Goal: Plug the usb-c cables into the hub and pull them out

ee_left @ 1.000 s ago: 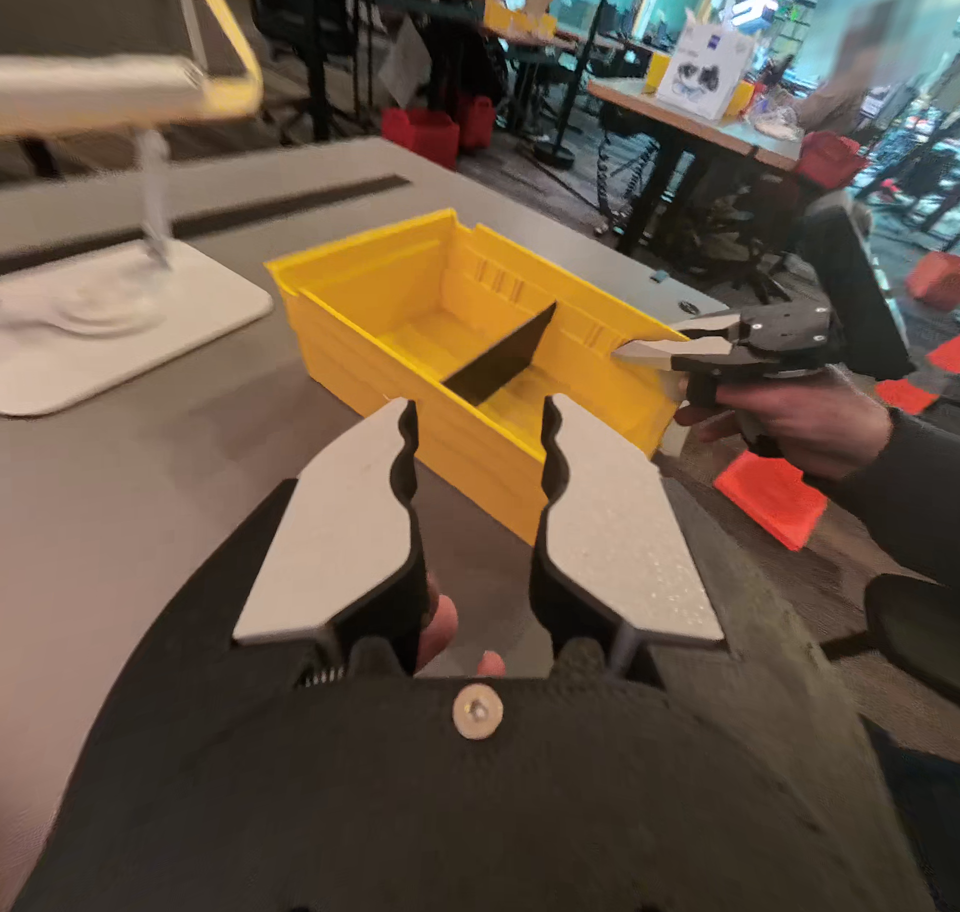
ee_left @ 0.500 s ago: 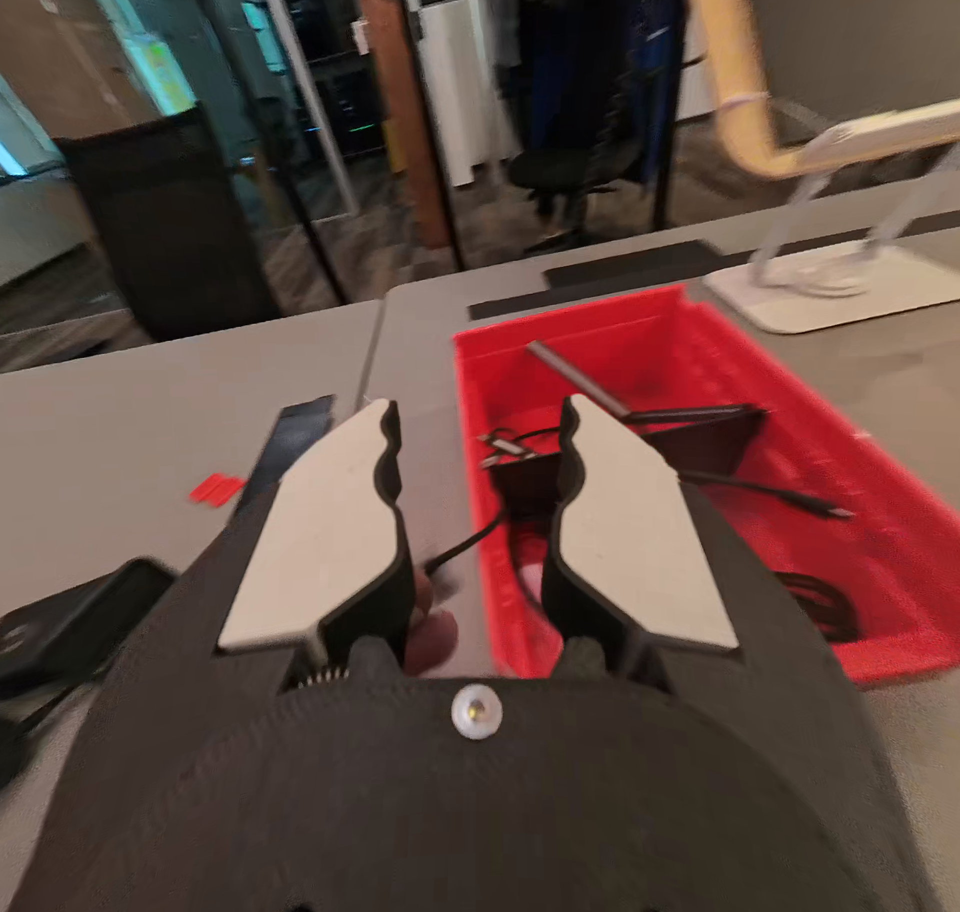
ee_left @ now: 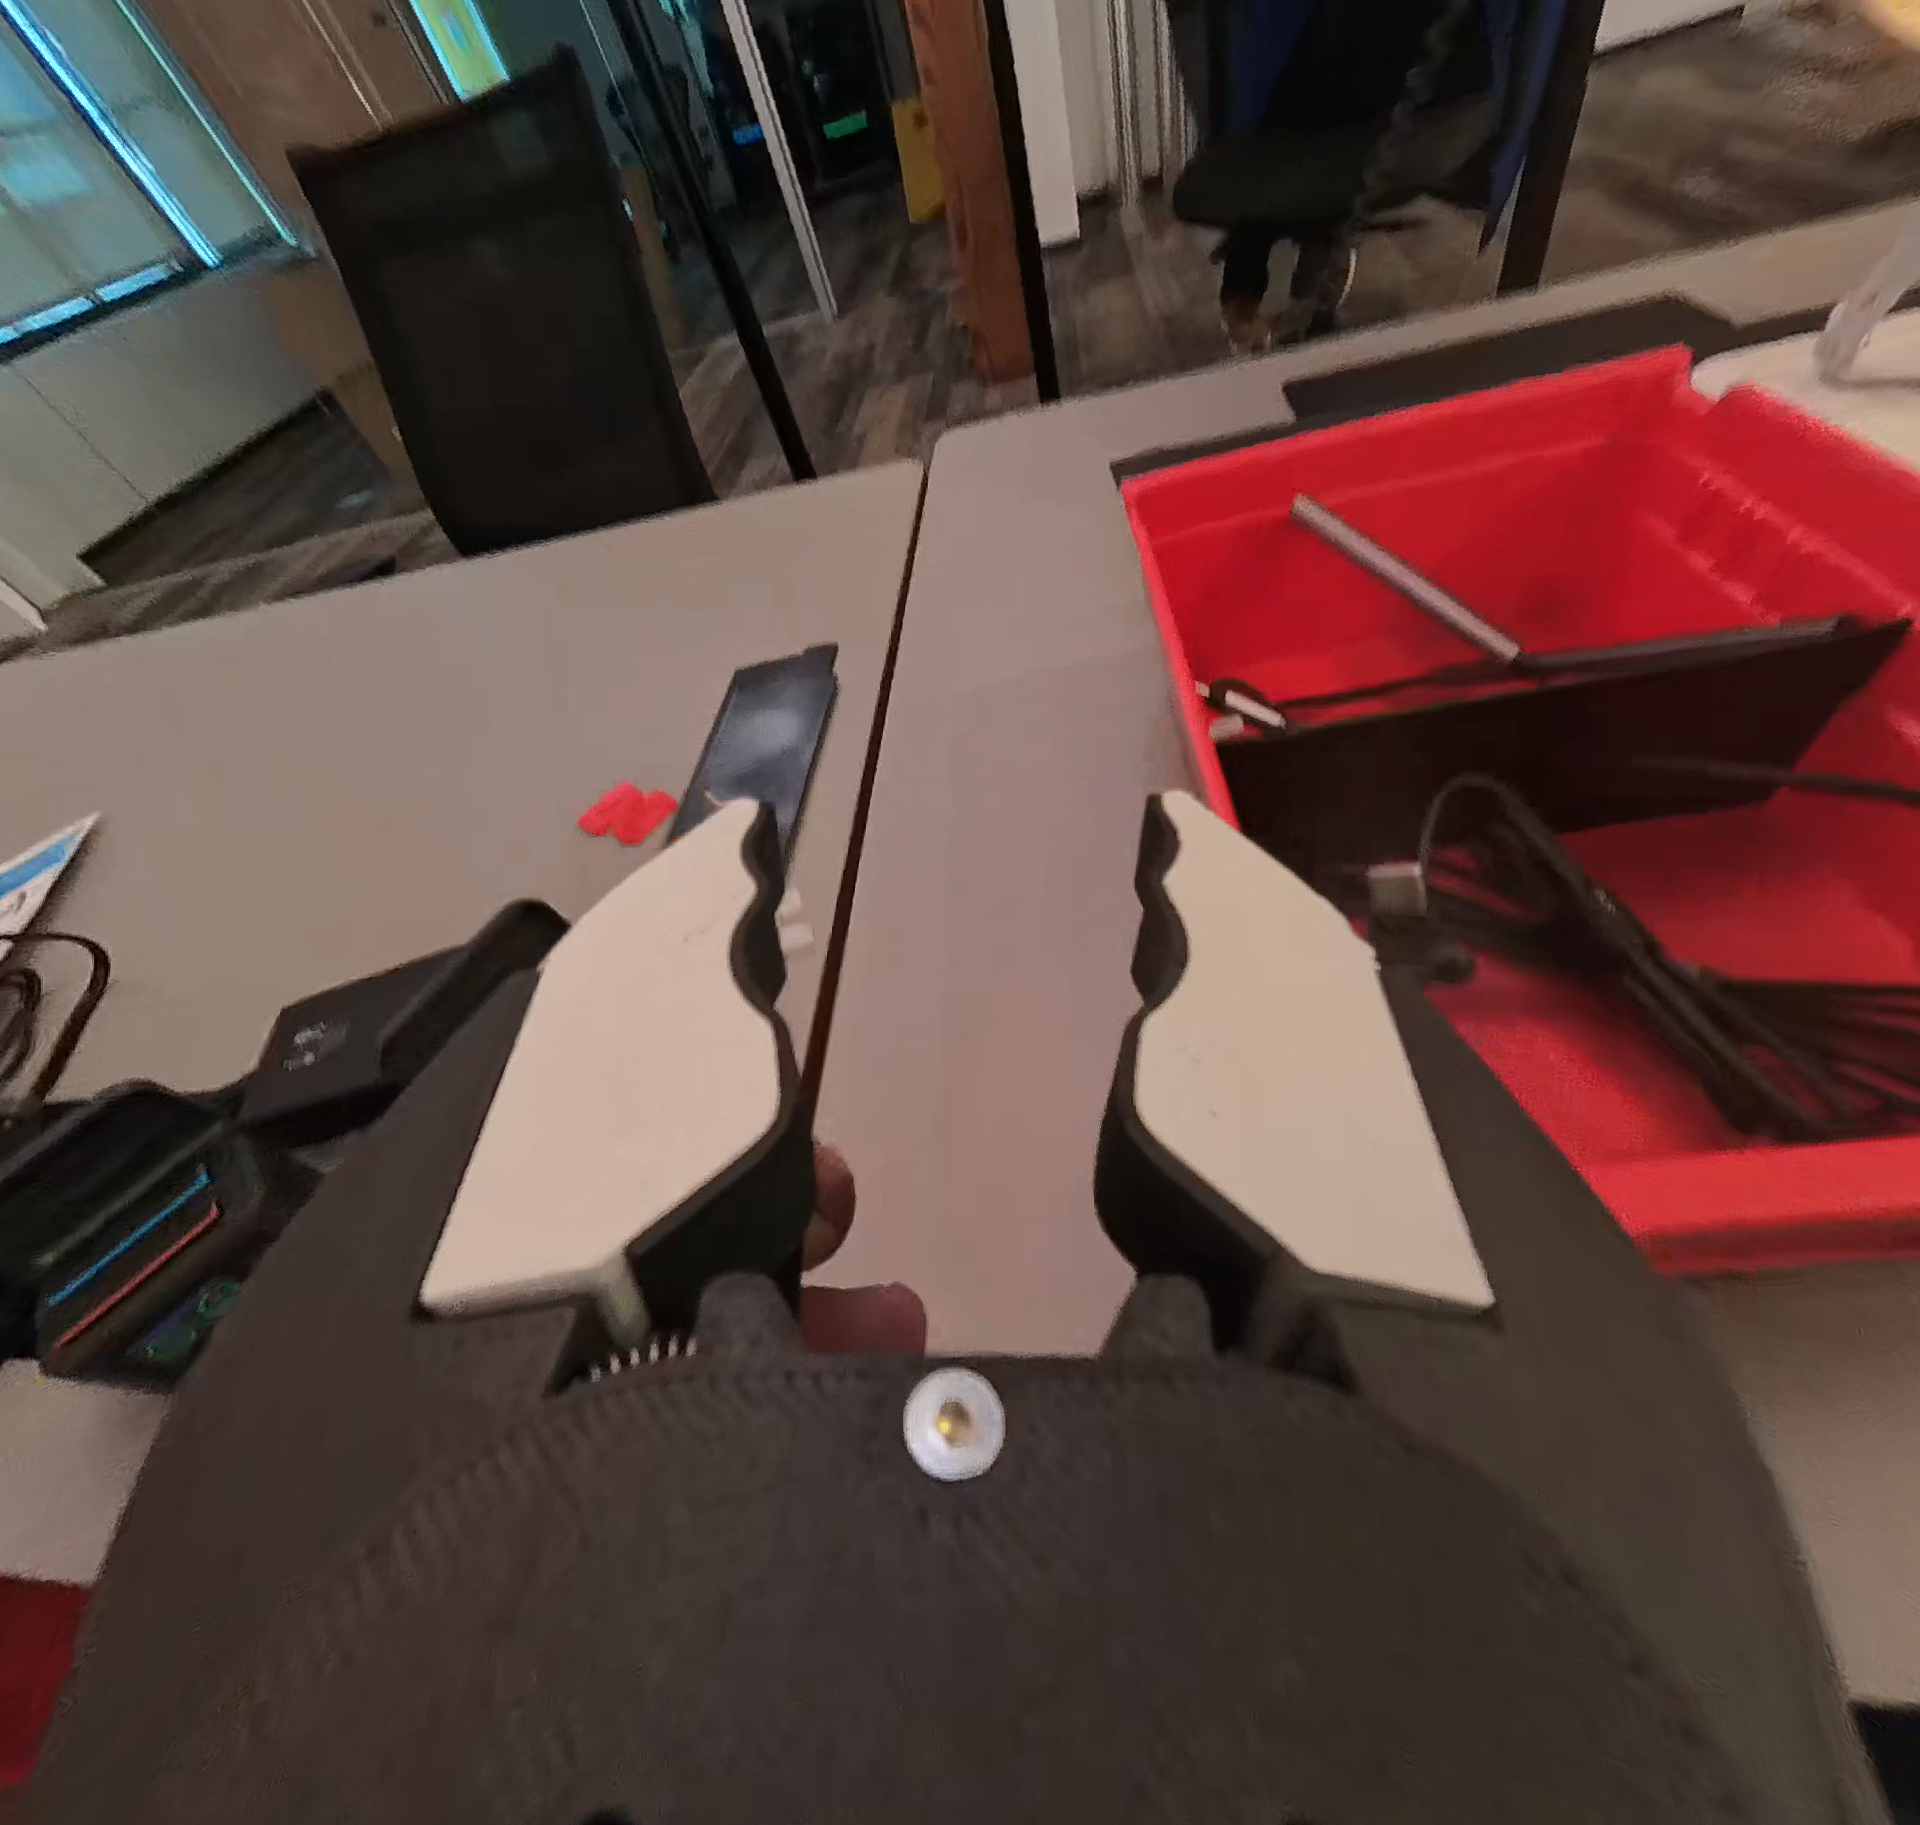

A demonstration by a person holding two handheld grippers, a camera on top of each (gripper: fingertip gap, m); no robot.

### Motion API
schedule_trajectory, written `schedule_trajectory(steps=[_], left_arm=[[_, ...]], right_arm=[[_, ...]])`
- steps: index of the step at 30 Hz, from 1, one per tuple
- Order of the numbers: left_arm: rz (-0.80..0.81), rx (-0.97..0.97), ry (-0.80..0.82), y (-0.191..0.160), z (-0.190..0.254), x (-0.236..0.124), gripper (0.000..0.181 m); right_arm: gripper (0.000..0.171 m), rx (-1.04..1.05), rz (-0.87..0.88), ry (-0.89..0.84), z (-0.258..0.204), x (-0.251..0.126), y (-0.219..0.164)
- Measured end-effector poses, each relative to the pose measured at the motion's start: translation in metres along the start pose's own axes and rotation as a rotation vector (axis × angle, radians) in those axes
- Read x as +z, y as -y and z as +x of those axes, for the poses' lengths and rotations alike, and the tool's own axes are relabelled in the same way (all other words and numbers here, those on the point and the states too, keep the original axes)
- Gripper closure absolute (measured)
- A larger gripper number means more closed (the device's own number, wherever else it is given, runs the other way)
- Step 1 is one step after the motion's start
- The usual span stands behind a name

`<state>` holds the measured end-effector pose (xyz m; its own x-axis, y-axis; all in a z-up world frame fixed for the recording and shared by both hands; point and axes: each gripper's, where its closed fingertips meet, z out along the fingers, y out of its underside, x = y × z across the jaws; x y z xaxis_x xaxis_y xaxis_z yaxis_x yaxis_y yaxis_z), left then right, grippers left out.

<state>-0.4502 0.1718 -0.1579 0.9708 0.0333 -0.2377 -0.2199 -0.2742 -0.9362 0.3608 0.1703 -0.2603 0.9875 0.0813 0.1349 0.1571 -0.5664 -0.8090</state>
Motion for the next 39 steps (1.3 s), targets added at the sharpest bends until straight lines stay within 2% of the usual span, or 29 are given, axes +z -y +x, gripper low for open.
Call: schedule_trajectory(steps=[5, 8, 12, 13, 15, 17, 26, 30, 33, 39], left_arm=[[-0.155, -0.002, -0.083, -0.041, 0.019, 0.012, 0.111], [-0.209, -0.034, -0.218, -0.052, 0.047, 0.017, 0.112], [-0.279, -0.019, -0.291, -0.071, 0.074, 0.025, 0.112], [-0.305, -0.012, -0.296, -0.076, 0.078, 0.028, 0.117], [-0.321, 0.027, -0.247, -0.082, 0.075, 0.034, 0.145], [-0.328, 0.006, -0.281, -0.084, 0.079, 0.037, 0.175], [-0.363, 0.013, -0.239, -0.095, 0.048, 0.029, 0.175], [-0.381, -0.056, -0.209, -0.104, 0.019, 0.023, 0.176], [-0.38, -0.039, -0.201, -0.108, 0.005, 0.021, 0.176], [-0.369, -0.094, -0.187, -0.11, -0.002, 0.023, 0.176]], right_arm=[[0.167, 0.001, -0.001, -0.004, 0.008, 0.003, 0.001], [0.167, -0.004, -0.002, -0.007, 0.011, 0.004, 0.001], [0.166, -0.006, -0.001, -0.006, 0.012, 0.004, 0.001], [0.166, -0.007, -0.002, -0.005, 0.012, 0.004, 0.001], [0.167, -0.008, -0.002, -0.005, 0.013, 0.005, 0.001], [0.166, -0.012, -0.003, -0.007, 0.015, 0.005, 0.001], [0.166, -0.017, -0.01, -0.025, 0.035, 0.006, -0.002], [0.166, -0.012, -0.019, -0.041, 0.054, 0.005, -0.006], [0.167, -0.011, -0.025, -0.048, 0.071, 0.001, -0.011], [0.167, -0.013, -0.044, -0.047, 0.107, -0.005, -0.022]])
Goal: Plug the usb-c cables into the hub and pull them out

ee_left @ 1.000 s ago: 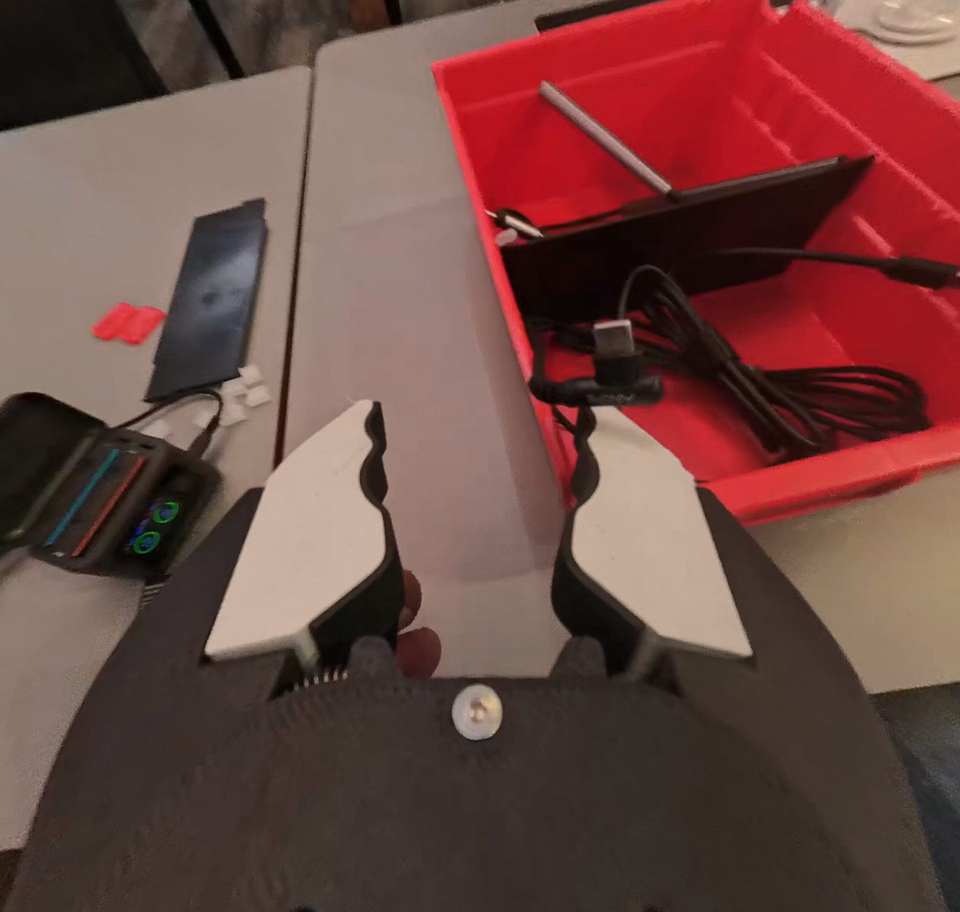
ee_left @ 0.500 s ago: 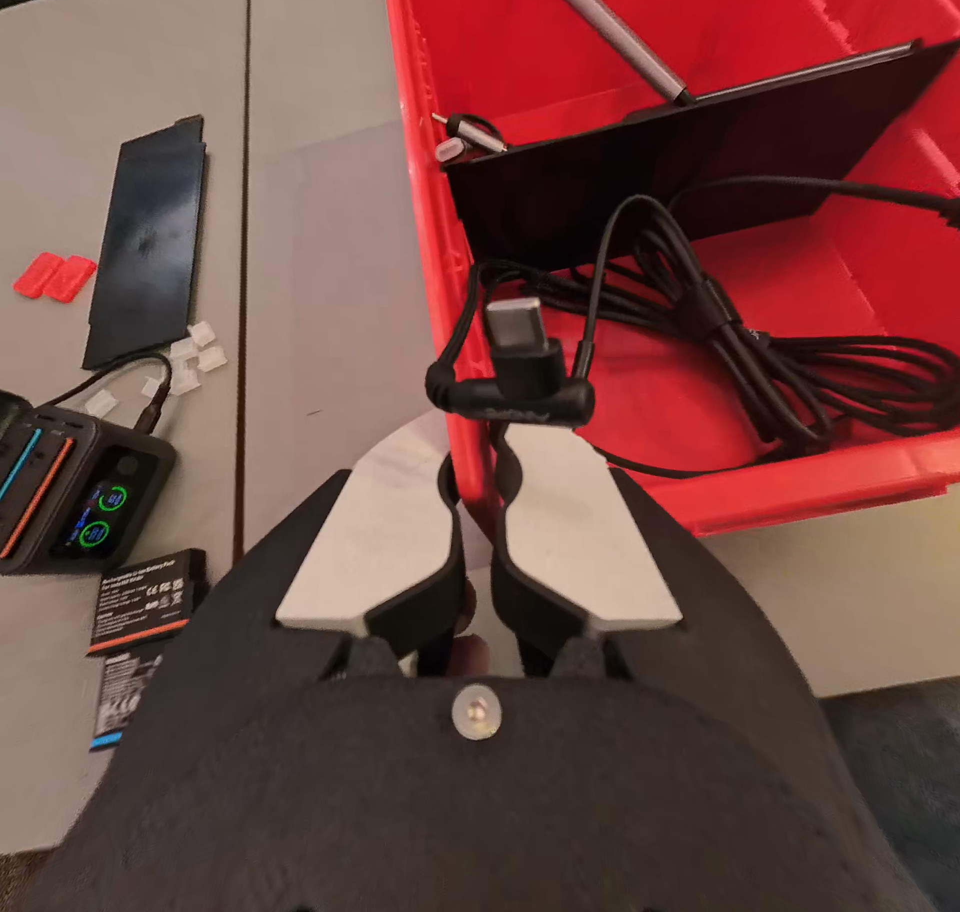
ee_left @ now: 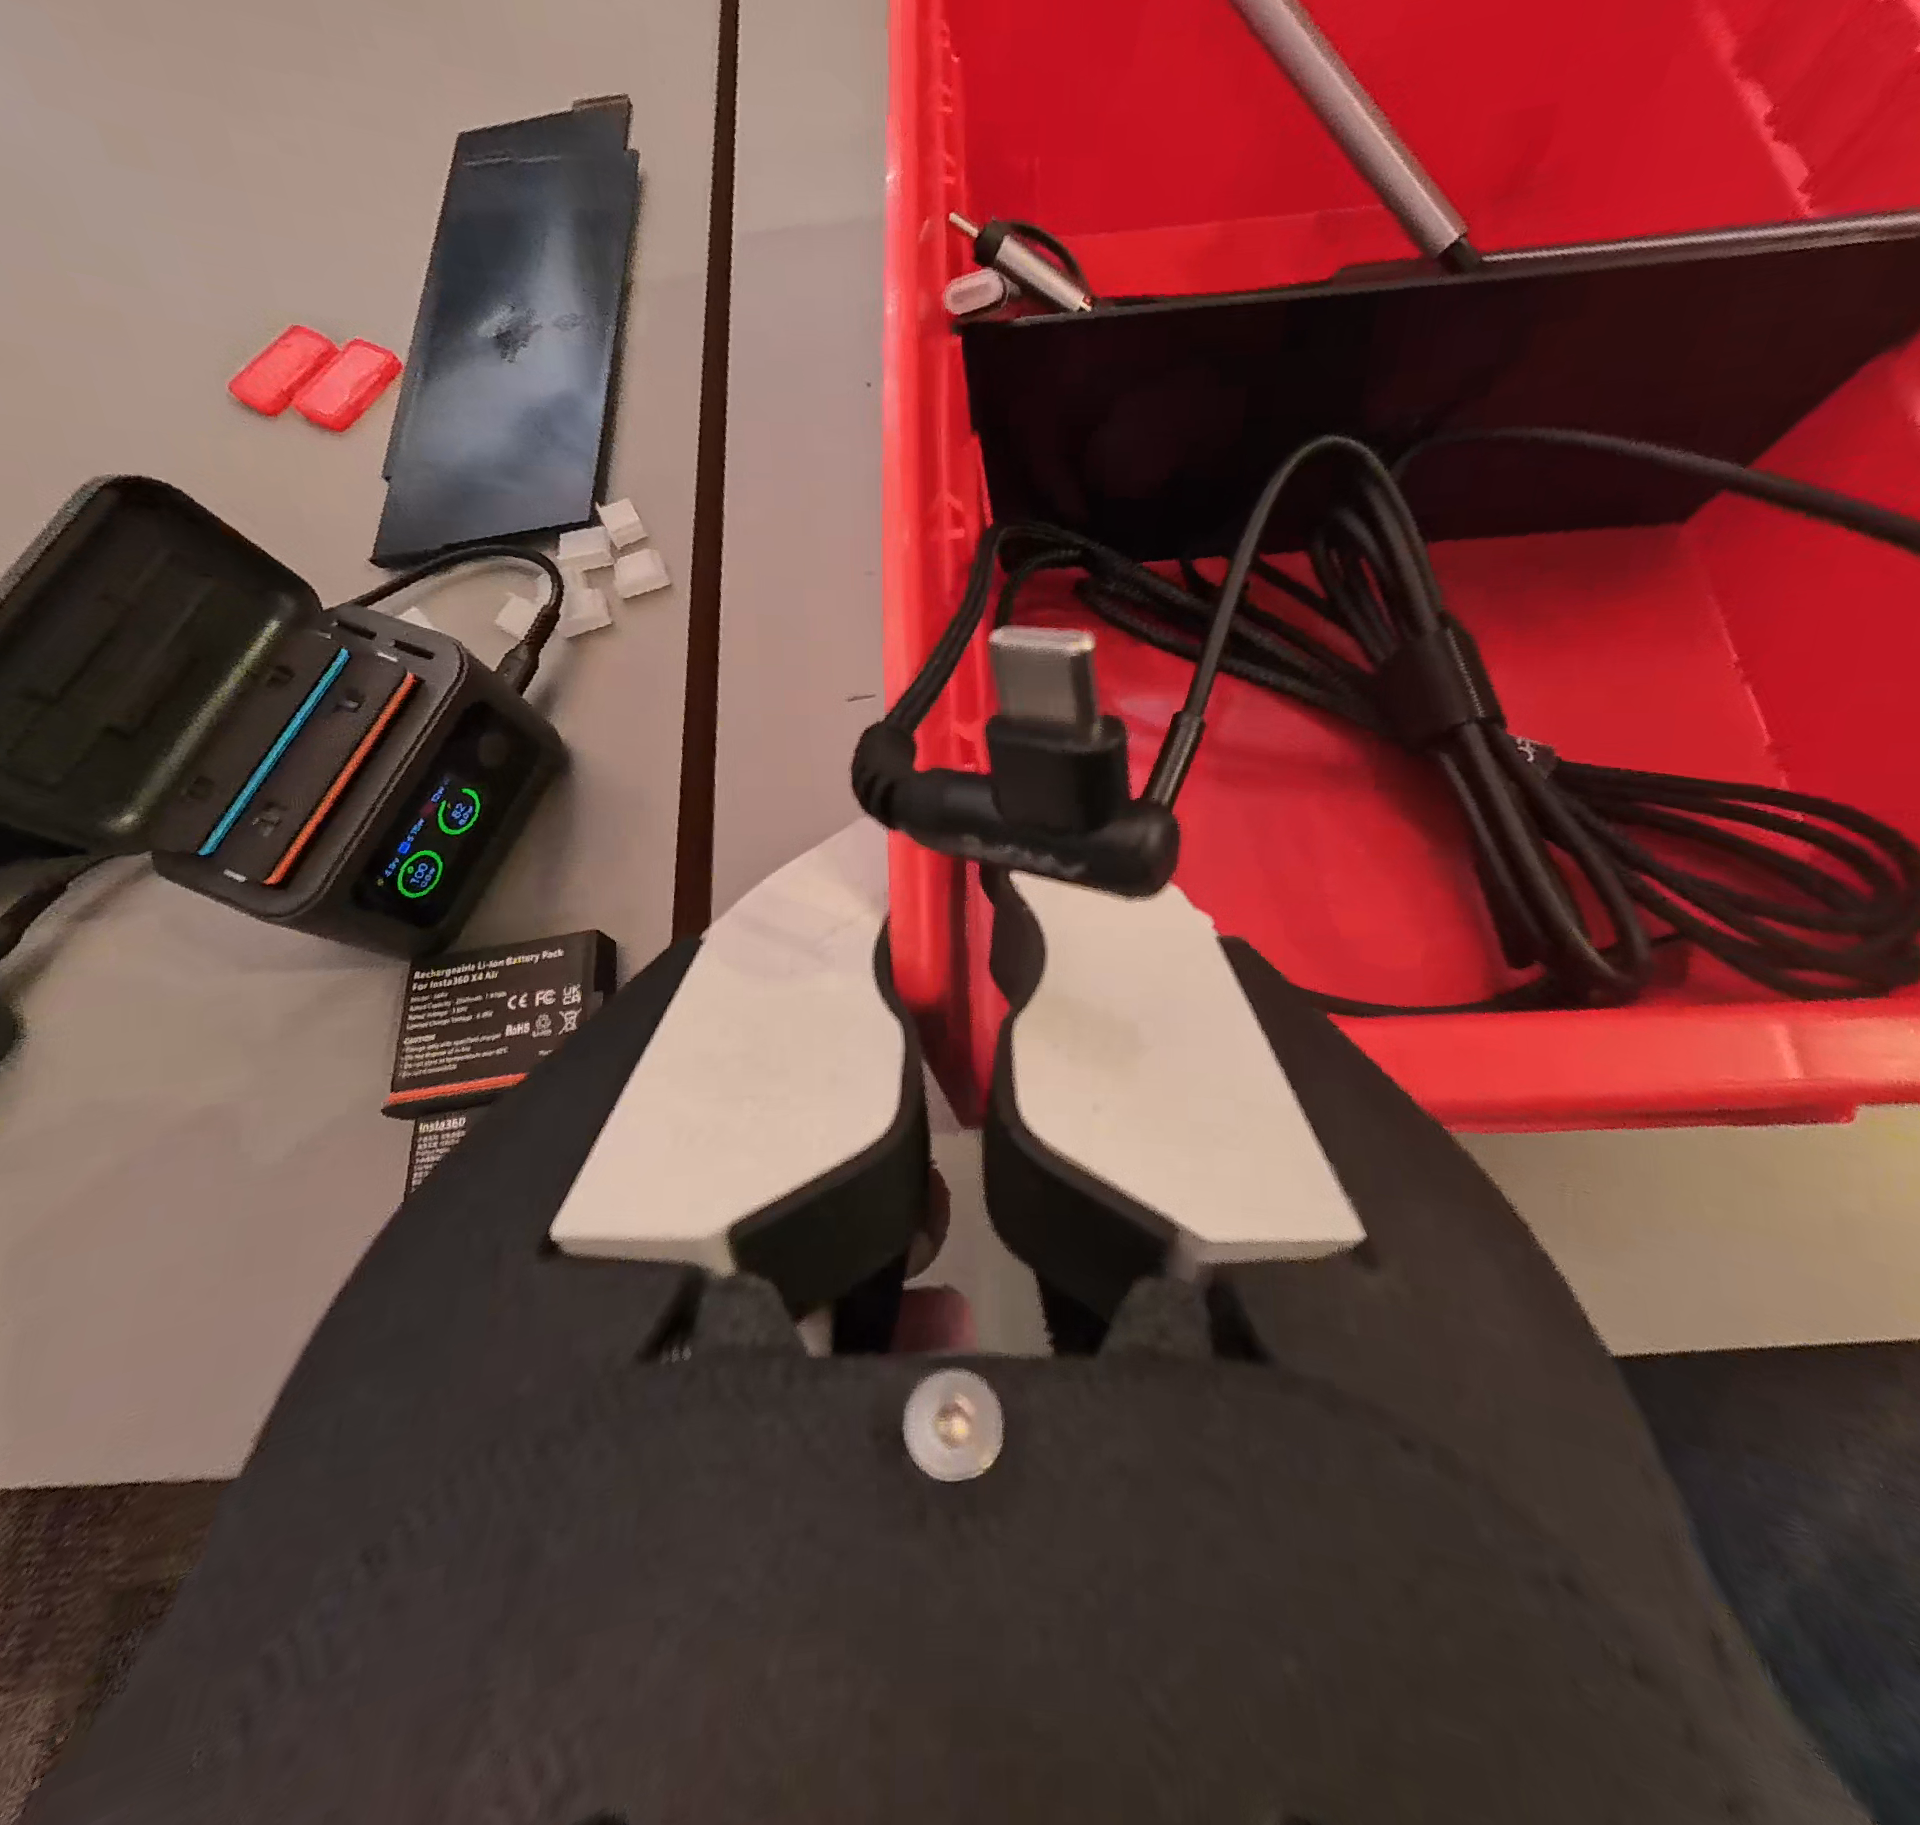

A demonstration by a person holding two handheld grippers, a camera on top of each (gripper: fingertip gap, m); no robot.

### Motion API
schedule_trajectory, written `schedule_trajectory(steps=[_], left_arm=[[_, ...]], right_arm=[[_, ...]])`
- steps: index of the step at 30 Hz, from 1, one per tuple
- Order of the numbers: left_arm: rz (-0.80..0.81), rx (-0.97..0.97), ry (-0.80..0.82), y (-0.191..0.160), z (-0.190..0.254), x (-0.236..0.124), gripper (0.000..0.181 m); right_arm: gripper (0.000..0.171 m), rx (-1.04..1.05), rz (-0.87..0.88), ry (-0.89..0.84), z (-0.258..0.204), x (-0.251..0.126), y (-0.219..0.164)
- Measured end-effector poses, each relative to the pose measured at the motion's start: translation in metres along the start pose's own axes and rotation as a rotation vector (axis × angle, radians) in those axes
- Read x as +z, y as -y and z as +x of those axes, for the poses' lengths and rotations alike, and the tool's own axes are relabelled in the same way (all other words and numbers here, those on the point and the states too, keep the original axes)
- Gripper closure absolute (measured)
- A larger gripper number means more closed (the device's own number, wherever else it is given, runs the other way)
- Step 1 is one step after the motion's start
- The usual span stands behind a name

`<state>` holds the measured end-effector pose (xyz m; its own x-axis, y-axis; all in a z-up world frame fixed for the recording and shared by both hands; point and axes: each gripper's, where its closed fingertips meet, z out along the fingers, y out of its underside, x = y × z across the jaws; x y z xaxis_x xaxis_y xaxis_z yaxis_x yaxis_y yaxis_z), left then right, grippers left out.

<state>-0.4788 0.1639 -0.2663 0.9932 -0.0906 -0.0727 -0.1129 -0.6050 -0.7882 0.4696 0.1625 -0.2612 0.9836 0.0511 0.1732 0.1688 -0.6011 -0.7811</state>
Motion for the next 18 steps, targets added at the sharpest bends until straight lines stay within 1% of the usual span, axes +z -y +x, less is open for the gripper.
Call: schedule_trajectory(steps=[3, 5, 7, 9, 10, 11, 13, 15, 16, 18], left_arm=[[0.01, -0.003, 0.015, 0.0, -0.003, 0.001, 0.173], [0.014, 0.013, 0.052, 0.001, -0.007, -0.002, 0.164], [0.025, 0.029, 0.08, 0.004, -0.01, -0.008, 0.14], [0.057, 0.008, 0.161, 0.013, -0.023, -0.02, 0.099], [0.072, -0.002, 0.198, 0.019, -0.029, -0.028, 0.086], [0.101, -0.013, 0.228, 0.027, -0.034, -0.038, 0.08], [0.178, -0.025, 0.254, 0.049, -0.035, -0.06, 0.076], [0.252, -0.011, 0.24, 0.075, -0.02, -0.081, 0.071], [0.285, 0.008, 0.209, 0.088, -0.006, -0.09, 0.068], [0.342, 0.06, 0.154, 0.114, 0.029, -0.102, 0.057]], right_arm=[[0.164, -0.018, -0.007, -0.003, 0.012, 0.001, -0.002], [0.156, -0.074, -0.039, -0.042, 0.019, 0.001, -0.005], [0.136, -0.127, -0.041, -0.096, 0.024, -0.002, -0.002], [0.12, -0.142, -0.003, -0.141, 0.027, -0.01, 0.009], [0.111, -0.144, 0.016, -0.173, 0.03, -0.016, 0.015], [0.108, -0.15, 0.034, -0.212, 0.032, -0.024, 0.023], [0.103, -0.181, 0.095, -0.275, 0.031, -0.044, 0.045], [0.101, -0.209, 0.182, -0.266, 0.013, -0.066, 0.076], [0.096, -0.226, 0.24, -0.212, -0.006, -0.075, 0.094], [0.078, -0.273, 0.369, -0.052, -0.058, -0.094, 0.13]])
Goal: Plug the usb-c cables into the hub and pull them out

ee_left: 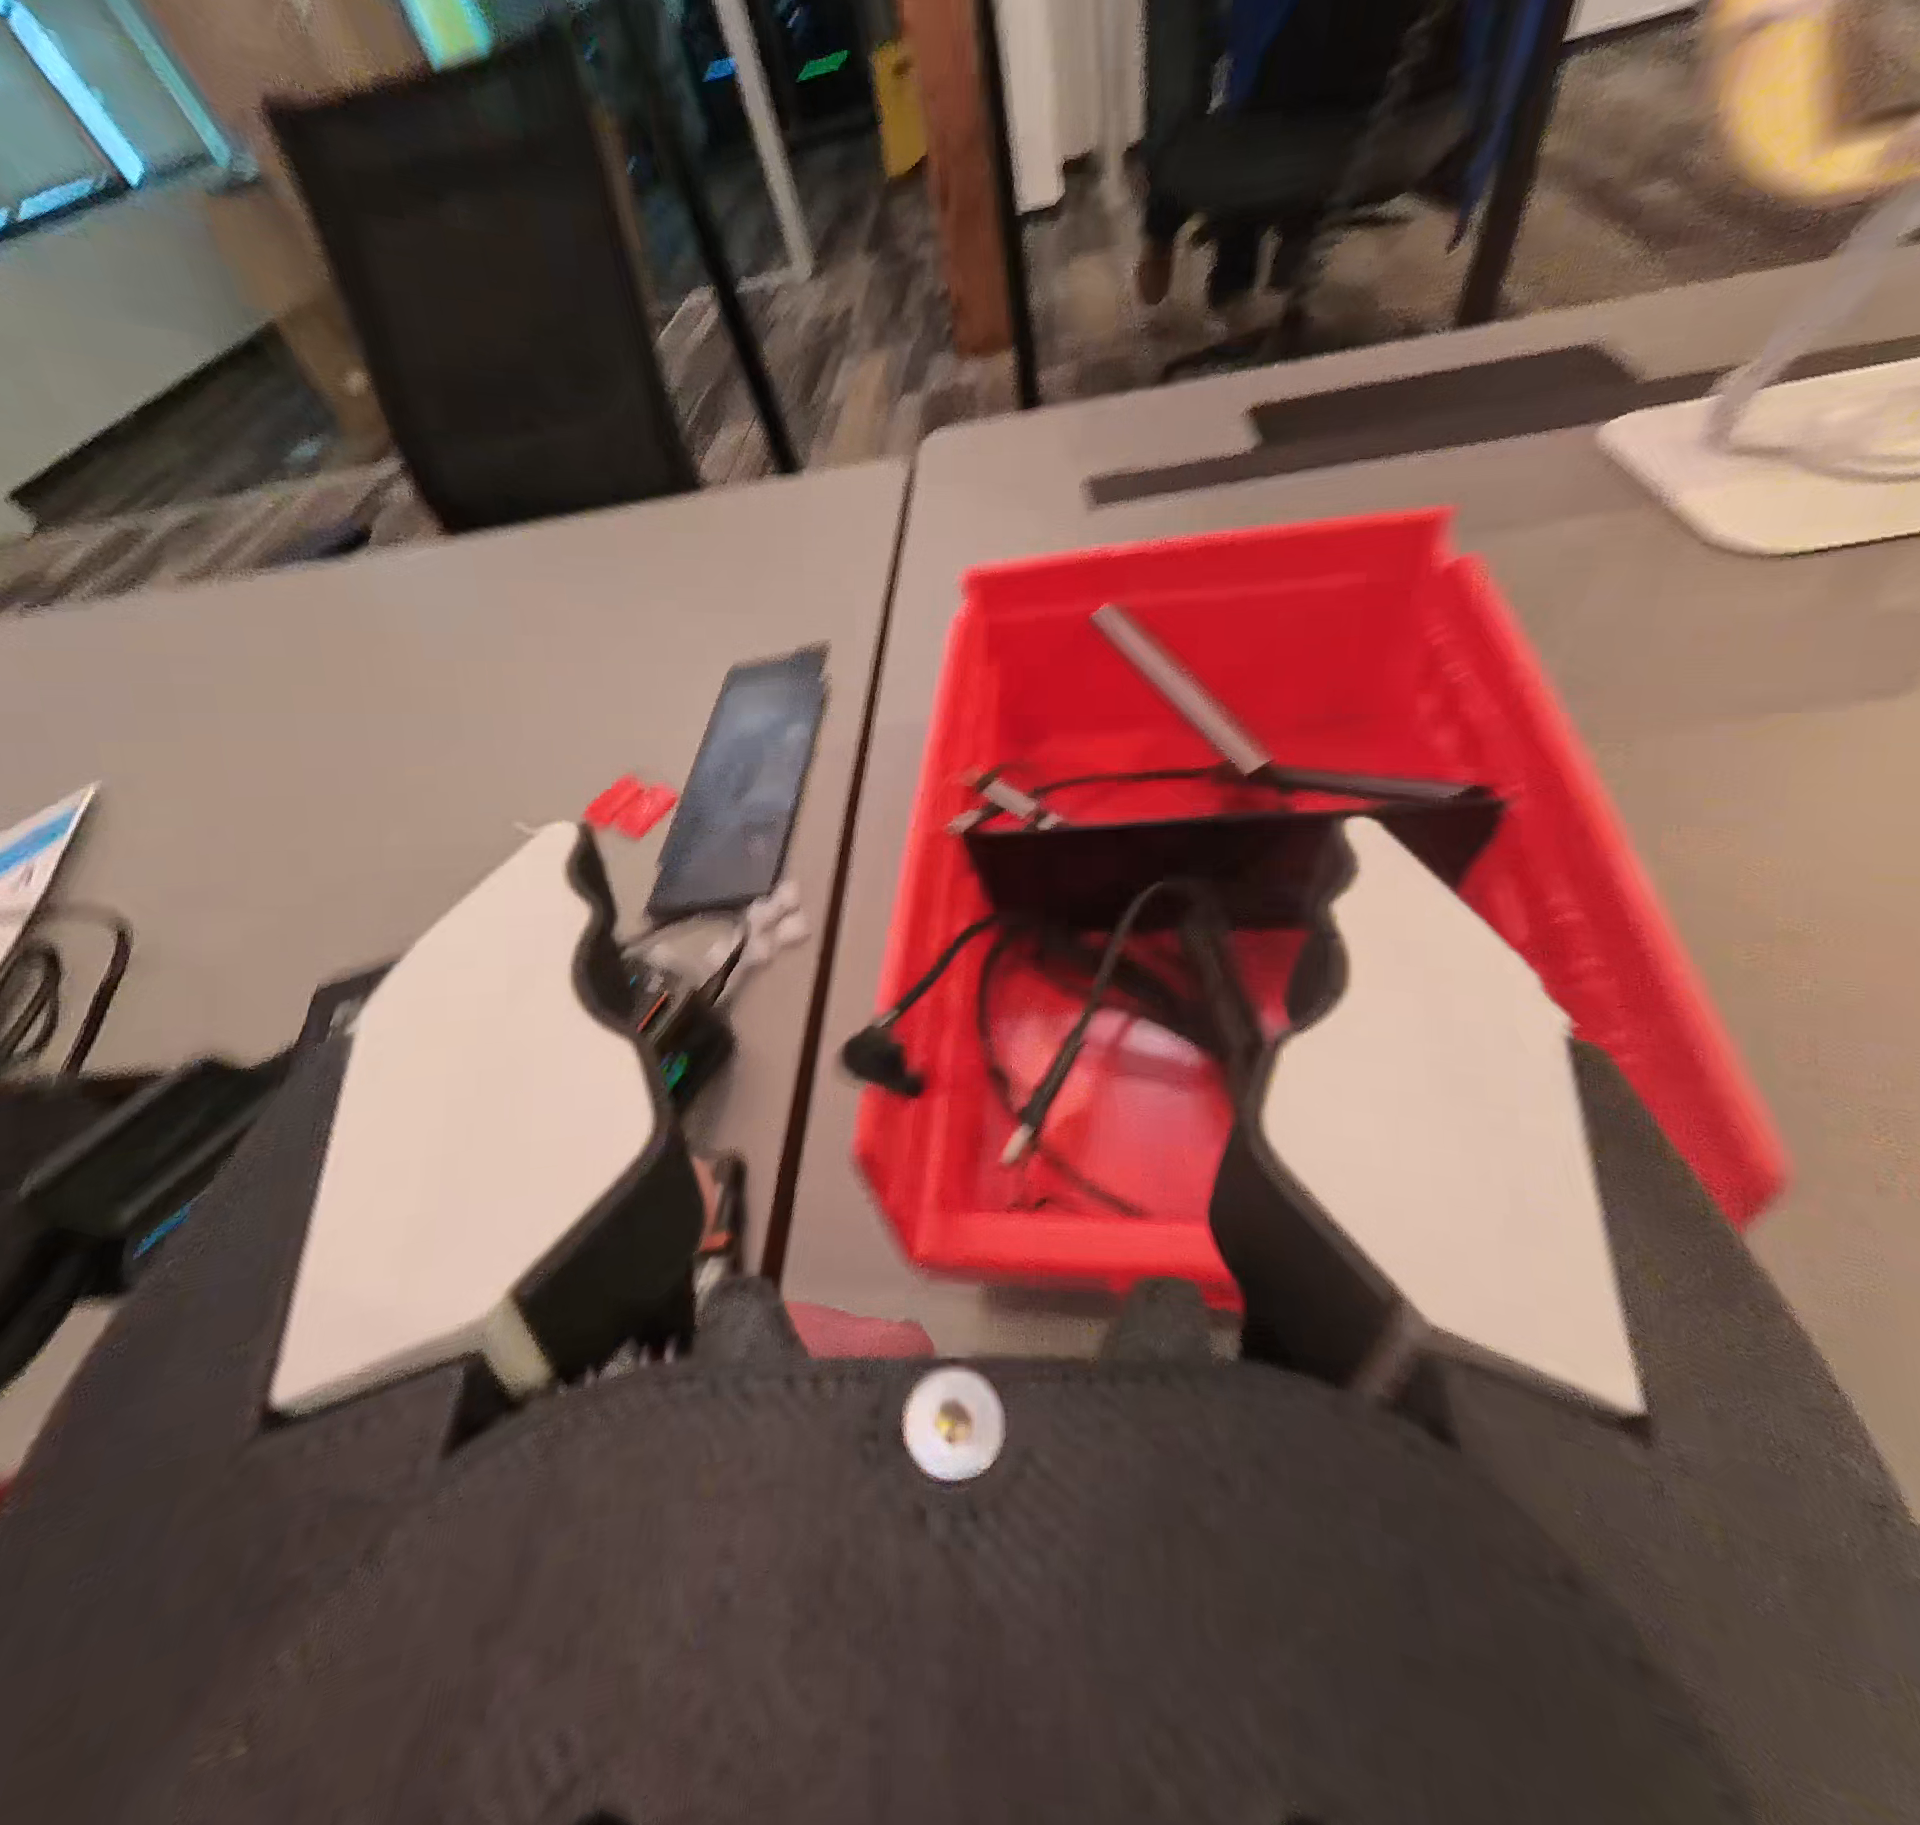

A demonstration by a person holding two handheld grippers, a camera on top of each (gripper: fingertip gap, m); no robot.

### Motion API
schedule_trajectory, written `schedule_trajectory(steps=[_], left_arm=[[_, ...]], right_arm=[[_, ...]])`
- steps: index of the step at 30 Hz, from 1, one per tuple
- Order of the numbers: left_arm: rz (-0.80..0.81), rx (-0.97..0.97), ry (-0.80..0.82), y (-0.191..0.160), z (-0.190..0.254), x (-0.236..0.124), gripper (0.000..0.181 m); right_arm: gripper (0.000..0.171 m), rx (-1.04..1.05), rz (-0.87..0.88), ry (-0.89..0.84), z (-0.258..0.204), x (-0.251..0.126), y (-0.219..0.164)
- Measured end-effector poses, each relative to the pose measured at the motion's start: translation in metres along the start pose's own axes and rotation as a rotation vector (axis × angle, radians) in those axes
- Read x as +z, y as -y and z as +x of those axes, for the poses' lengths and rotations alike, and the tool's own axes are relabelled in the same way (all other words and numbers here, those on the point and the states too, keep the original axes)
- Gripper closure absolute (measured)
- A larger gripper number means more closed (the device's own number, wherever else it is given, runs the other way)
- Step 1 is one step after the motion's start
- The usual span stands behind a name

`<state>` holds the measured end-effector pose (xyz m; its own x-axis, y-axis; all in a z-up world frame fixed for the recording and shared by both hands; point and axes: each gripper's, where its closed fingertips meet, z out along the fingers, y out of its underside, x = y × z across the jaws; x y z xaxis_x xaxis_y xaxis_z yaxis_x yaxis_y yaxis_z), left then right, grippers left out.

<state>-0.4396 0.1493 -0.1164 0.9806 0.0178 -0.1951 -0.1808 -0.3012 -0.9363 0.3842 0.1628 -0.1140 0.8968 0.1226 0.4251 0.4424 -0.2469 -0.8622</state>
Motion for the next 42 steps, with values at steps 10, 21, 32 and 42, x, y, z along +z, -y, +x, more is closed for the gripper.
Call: schedule_trajectory(steps=[10, 21, 32, 42], left_arm=[[0.056, 0.229, -0.598, 0.045, 0.267, 0.007, 0.043], [-0.321, 0.244, -0.71, -0.08, 0.392, 0.092, 0.059], [-0.455, 0.21, -0.523, -0.103, 0.375, 0.113, 0.098], [-0.501, 0.123, -0.496, -0.111, 0.364, 0.111, 0.115]], right_arm=[[0.018, -0.128, 0.065, 0.583, -0.239, 0.017, 0.097], [0.012, -0.009, -0.217, 0.804, -0.366, 0.089, 0.021], [0.017, -0.111, -0.329, 0.843, -0.403, 0.109, -0.017], [0.012, -0.123, -0.325, 0.917, -0.406, 0.104, -0.022]])
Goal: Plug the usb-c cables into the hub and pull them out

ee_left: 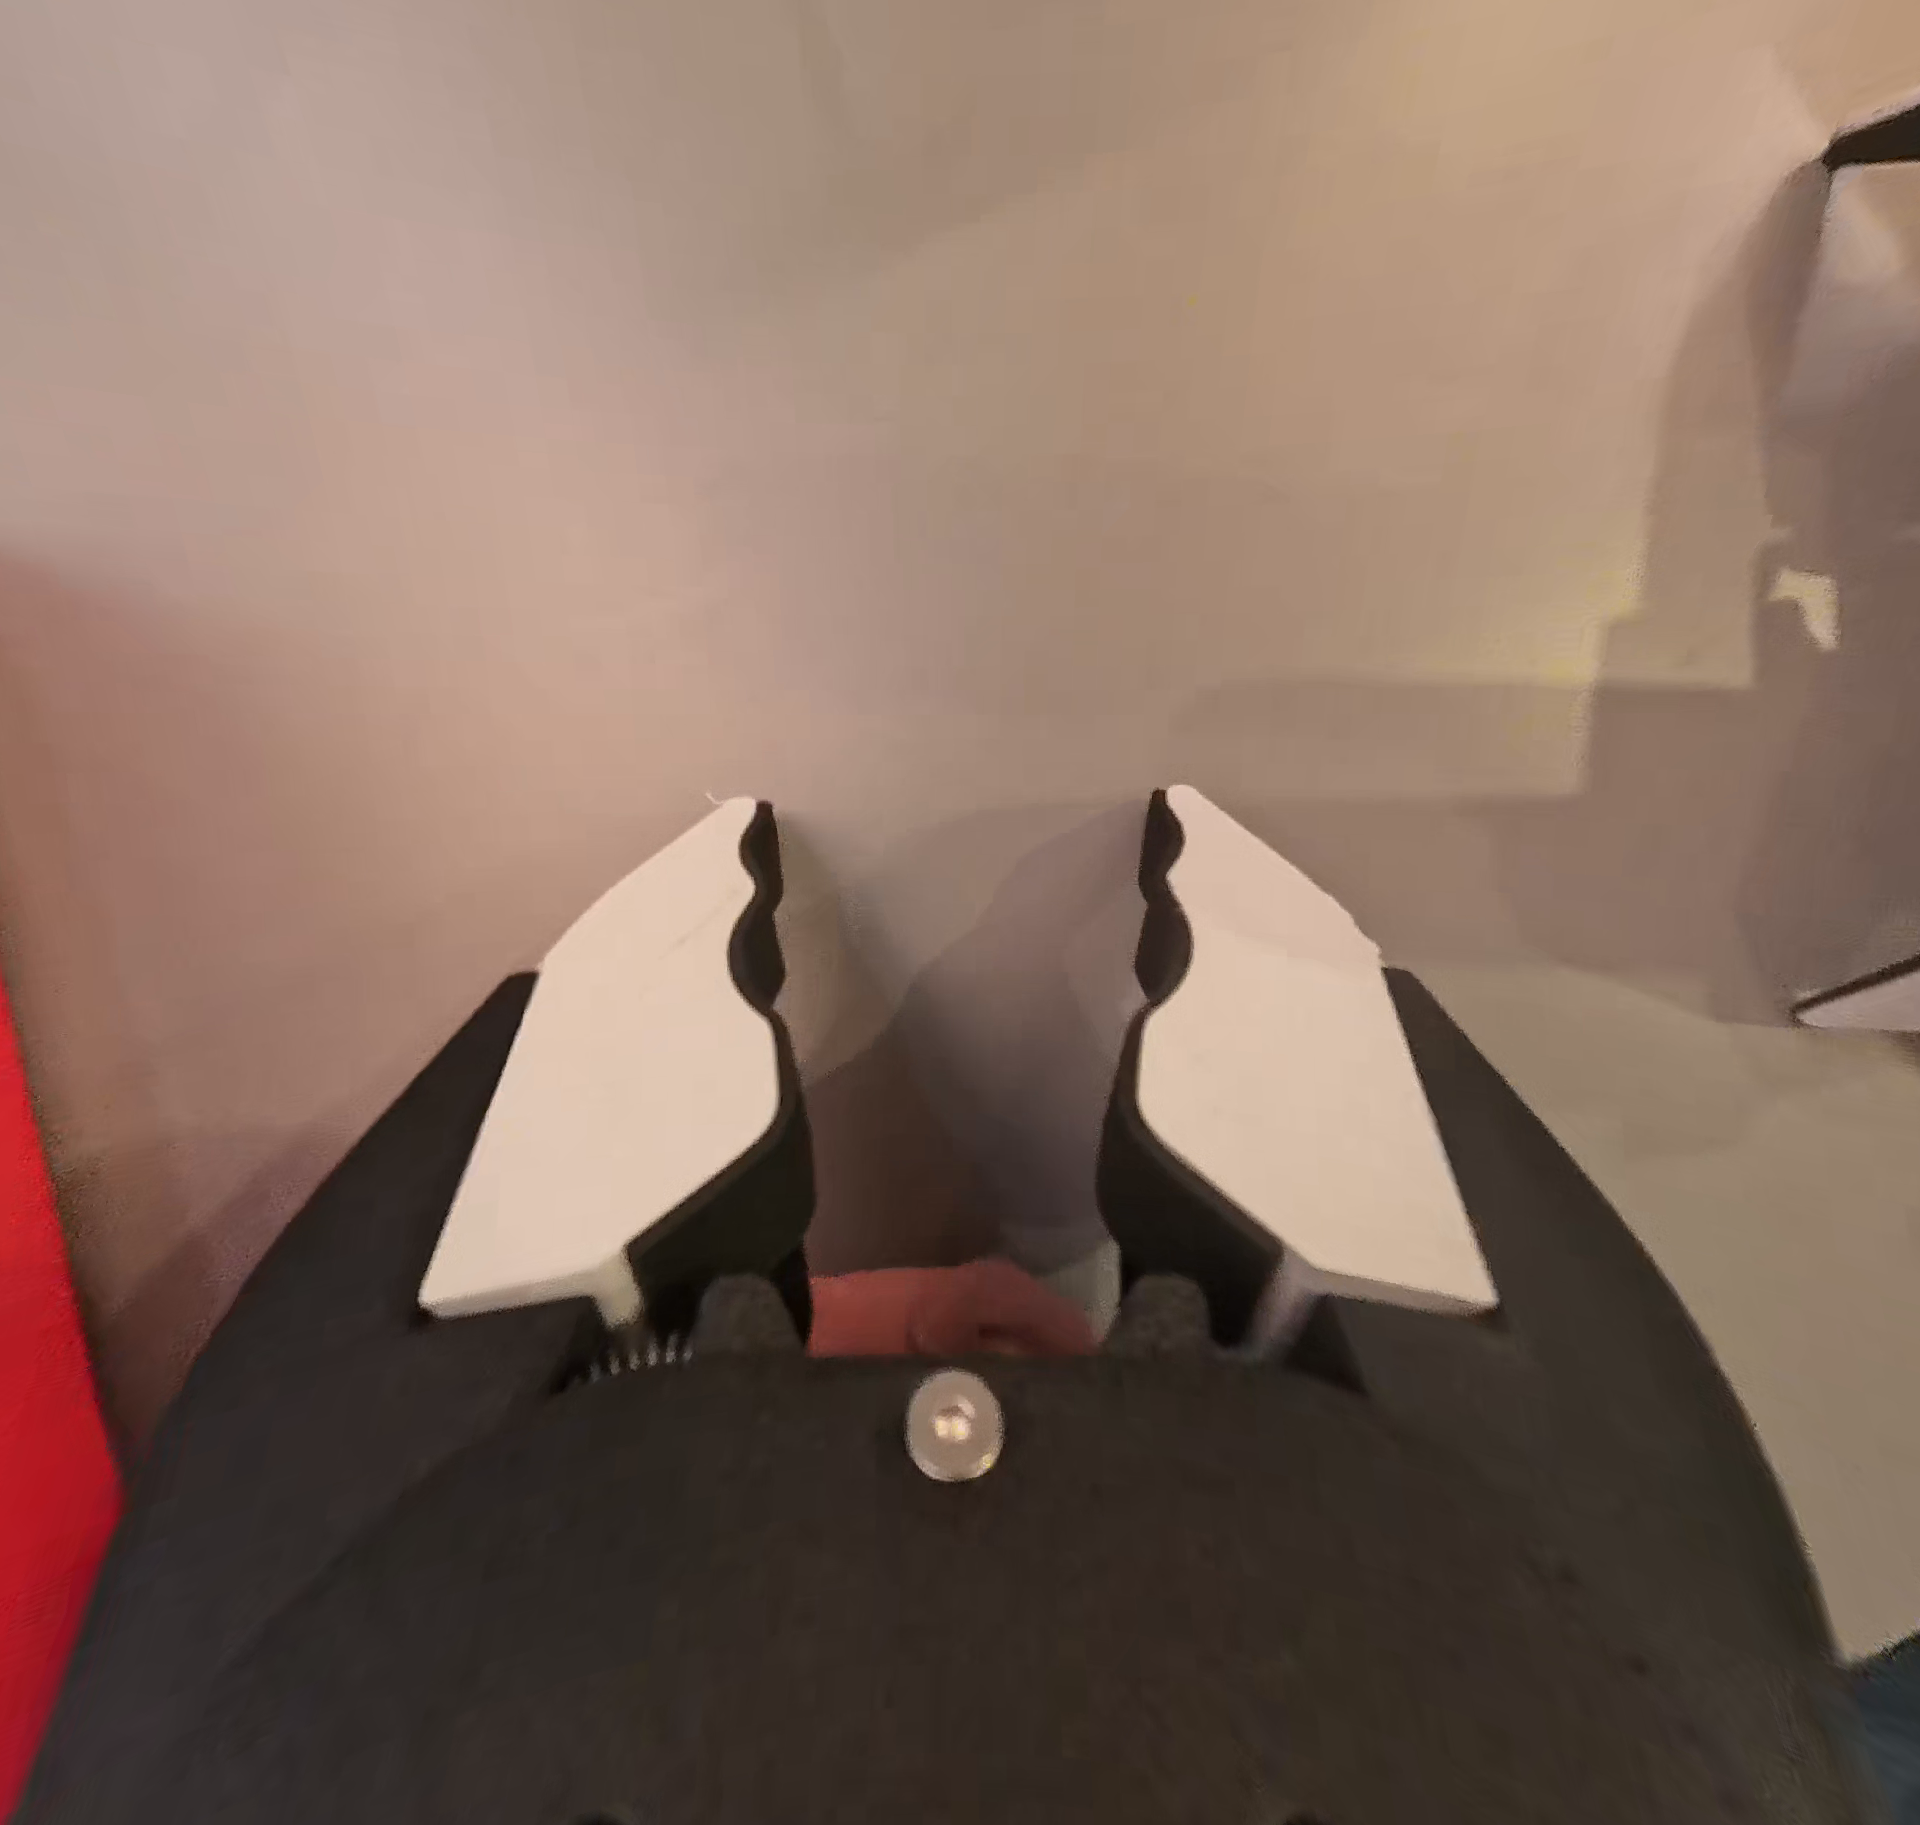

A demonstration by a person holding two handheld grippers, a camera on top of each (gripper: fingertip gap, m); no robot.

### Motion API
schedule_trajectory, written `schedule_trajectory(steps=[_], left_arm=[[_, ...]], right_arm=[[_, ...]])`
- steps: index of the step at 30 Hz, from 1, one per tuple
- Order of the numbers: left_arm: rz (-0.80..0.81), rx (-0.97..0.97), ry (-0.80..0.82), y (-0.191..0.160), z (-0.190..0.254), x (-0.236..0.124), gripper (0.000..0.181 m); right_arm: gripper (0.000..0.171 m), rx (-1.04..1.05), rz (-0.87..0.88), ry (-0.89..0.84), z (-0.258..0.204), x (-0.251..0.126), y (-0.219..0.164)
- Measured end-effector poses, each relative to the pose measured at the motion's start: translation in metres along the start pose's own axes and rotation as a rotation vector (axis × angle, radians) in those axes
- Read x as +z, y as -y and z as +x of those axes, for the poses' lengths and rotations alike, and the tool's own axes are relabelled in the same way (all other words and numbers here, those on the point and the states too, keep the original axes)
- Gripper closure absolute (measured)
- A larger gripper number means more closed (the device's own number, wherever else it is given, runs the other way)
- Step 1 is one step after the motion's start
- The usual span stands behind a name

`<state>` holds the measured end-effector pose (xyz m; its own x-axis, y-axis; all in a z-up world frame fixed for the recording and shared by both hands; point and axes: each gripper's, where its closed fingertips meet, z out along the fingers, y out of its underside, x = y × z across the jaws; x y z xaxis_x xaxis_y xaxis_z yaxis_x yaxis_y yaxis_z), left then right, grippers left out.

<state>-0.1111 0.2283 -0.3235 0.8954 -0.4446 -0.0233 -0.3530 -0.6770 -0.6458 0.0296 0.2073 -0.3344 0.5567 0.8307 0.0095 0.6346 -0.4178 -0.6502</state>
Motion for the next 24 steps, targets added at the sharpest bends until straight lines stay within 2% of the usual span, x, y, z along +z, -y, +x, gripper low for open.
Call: schedule_trajectory(steps=[3, 7, 10, 11, 15, 17, 20, 22, 24], left_arm=[[0.012, 0.02, 0.014, -0.001, -0.005, -0.001, 0.11], [0.026, -0.009, 0.05, -0.003, -0.013, -0.004, 0.113], [0.024, 0.046, 0.098, -0.005, -0.019, -0.008, 0.138], [0.013, 0.073, 0.051, -0.01, -0.017, -0.011, 0.168], [0.027, -0.028, -0.1, -0.012, -0.007, -0.013, 0.156], [0.01, -0.02, -0.095, -0.011, -0.011, -0.012, 0.146], [0.003, -0.029, -0.081, -0.01, -0.013, -0.011, 0.114], [0.022, 0.013, 0.007, -0.01, -0.022, -0.011, 0.131], [0.007, 0.03, 0.011, -0.011, -0.017, -0.016, 0.152]], right_arm=[[0.012, 0.015, 0.011, -0.017, 0.0, 0.001, 0.001], [0.012, 0.028, 0.034, -0.033, 0.002, 0.001, 0.002], [0.012, 0.038, 0.032, -0.038, 0.002, 0.001, 0.003], [0.012, 0.042, 0.031, -0.04, 0.002, 0.001, 0.003], [0.012, 0.053, 0.032, -0.05, 0.002, 0.002, 0.004], [0.012, 0.056, 0.031, -0.053, 0.002, 0.003, 0.004], [0.012, 0.057, 0.033, -0.055, 0.002, 0.003, 0.004], [0.012, 0.059, 0.033, -0.056, 0.002, 0.003, 0.004], [0.012, 0.059, 0.033, -0.056, 0.002, 0.002, 0.004]])
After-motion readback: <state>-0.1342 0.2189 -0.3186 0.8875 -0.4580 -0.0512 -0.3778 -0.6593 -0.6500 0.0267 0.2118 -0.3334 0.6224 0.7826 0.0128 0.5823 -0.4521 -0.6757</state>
